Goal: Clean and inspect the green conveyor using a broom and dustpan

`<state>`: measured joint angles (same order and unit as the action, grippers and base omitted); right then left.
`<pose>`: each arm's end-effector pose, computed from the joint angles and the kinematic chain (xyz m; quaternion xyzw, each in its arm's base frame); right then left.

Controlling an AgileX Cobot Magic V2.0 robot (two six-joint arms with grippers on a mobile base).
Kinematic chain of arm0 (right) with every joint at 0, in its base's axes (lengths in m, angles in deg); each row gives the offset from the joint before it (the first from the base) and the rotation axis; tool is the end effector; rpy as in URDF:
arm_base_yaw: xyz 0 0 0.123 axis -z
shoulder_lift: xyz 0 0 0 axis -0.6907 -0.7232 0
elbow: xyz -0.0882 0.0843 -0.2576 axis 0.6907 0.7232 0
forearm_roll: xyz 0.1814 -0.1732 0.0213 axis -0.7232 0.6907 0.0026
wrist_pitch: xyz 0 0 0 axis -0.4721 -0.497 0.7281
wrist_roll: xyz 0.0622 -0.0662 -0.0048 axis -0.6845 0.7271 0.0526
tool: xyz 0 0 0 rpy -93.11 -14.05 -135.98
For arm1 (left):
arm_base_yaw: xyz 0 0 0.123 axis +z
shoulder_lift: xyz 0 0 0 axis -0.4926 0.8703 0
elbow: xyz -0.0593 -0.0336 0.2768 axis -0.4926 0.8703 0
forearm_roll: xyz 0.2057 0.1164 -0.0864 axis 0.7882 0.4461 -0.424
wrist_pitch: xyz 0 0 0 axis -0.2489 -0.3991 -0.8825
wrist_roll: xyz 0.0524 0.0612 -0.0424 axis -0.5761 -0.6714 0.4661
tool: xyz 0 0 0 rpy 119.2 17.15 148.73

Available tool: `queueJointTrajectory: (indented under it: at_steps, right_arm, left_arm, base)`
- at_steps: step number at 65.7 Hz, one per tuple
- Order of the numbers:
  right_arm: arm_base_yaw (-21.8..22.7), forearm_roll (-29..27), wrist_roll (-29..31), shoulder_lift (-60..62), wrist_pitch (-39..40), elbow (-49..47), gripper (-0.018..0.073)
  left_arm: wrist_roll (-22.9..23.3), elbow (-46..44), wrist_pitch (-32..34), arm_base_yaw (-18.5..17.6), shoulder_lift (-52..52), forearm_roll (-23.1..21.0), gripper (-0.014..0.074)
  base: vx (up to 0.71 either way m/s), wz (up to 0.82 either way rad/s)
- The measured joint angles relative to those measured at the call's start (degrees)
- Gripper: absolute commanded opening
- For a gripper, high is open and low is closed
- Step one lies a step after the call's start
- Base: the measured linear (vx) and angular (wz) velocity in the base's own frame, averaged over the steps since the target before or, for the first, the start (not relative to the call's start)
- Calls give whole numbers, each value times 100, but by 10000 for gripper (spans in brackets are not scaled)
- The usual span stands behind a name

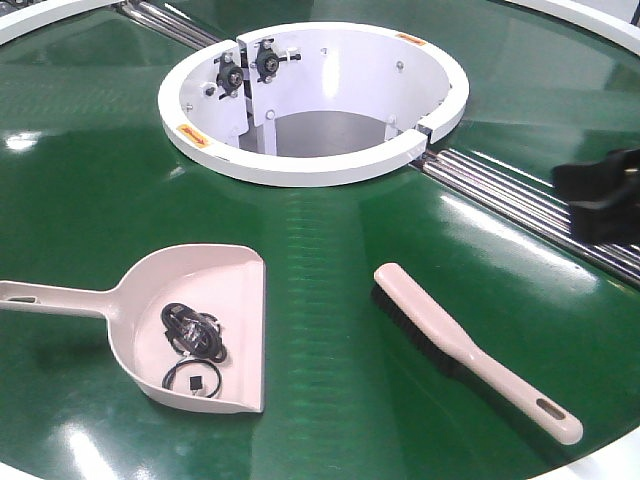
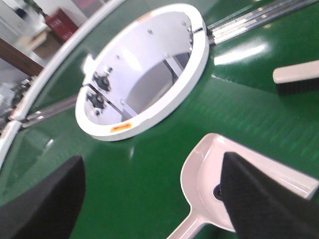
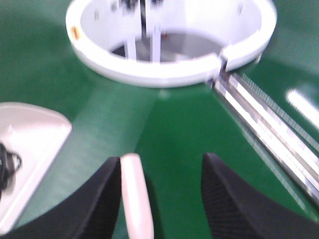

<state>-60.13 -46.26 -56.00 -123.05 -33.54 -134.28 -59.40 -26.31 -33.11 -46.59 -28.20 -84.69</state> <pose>0.1668 0.0488 0.3946 -0.1324 0.8407 0.0657 0.5210 0.0937 -0.0387 0.4439 0.4147 0.7138 0.0656 0.5605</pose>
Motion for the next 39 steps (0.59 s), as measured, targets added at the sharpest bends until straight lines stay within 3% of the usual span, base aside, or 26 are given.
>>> queueJointTrajectory:
  at_steps: [8,23,39]
  right_arm:
    - [0,20,0,1000,653,590,347]
    - [0,50,24,2906,1642,2087,347]
    - [0,212,31,3986,3054,4158,347]
  left_arm:
    - [309,916,687,0,-799,-6,534]
    - [1806,2827,2194,0,-1666,-23,534]
    - [2607,4200,3090,0,-2139,-37,534]
  base:
    - [0,0]
    - [0,0]
    - [0,0]
